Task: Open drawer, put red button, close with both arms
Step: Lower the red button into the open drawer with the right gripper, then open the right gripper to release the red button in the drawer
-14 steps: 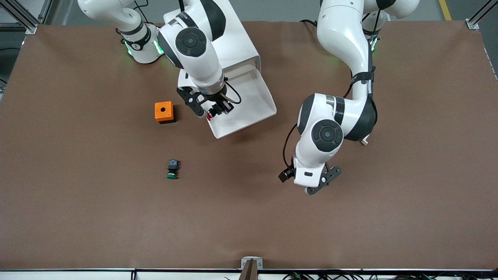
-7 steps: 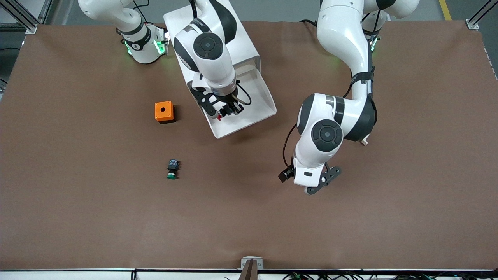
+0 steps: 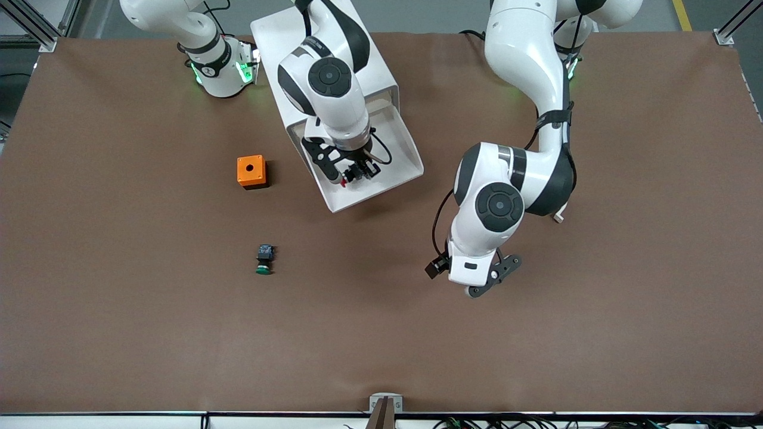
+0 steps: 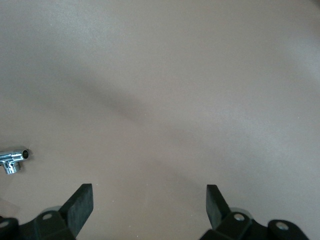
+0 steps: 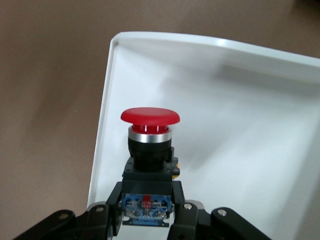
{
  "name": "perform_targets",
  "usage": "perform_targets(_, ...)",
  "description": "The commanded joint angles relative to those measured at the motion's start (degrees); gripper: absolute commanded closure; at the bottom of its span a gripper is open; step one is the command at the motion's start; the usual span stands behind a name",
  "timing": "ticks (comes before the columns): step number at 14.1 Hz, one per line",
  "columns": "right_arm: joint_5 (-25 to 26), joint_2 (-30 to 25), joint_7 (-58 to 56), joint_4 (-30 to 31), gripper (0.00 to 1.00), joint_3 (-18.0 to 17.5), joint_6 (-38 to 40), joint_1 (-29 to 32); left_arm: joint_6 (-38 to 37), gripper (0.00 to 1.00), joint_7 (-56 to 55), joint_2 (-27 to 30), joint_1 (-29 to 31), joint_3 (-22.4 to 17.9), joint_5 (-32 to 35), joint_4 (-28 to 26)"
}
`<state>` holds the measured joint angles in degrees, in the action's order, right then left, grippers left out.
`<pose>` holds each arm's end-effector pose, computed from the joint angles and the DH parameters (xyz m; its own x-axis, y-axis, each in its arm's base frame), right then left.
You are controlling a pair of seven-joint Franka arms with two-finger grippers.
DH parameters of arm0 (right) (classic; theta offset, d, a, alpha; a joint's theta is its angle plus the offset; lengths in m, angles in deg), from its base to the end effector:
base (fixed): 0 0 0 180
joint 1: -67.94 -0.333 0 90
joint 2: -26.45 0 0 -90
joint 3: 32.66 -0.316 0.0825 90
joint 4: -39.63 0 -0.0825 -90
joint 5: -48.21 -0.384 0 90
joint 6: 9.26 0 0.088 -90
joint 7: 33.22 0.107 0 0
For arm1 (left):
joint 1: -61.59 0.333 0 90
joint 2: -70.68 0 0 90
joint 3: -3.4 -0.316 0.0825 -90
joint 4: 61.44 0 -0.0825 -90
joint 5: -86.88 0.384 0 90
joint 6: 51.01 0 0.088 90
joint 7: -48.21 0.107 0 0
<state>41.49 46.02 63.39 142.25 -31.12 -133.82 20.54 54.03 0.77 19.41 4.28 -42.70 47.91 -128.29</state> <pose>0.4450 0.4669 0.3653 0.5813 -0.8082 -0.0940 -0.8130 -0.5815 -0.0281 0.6527 -0.3731 0.3484 0.8268 0.5612 -0.0378 0.5624 -0.8256 0.0454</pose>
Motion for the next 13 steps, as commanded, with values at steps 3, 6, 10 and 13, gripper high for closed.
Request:
perform_targets(3,-1.0,3.9,2.1,-3.6,1.0,0.7,-0.2,-1.1,0.5,0.01,0.4,0.8,-0.5,0.2,1.3,-0.9)
perform_targets(6,-1.0,5.1,2.3,-4.9,1.0,0.7,-0.2,-1.2,0.5,0.01,0.4,0.8,-0.6,0.2,1.3,-0.9)
perform_targets(10,-1.0,5.4,3.2,-5.2,1.0,0.7,-0.1,-1.2,0.6,0.01,0.4,0.8,-0.5,0.2,1.3,-0.9)
perform_targets(13,-1.0,5.5,3.2,-5.3,1.0,0.7,0.0,-1.2,0.6,0.01,0.4,0.8,-0.5,0.2,1.3,-0.9)
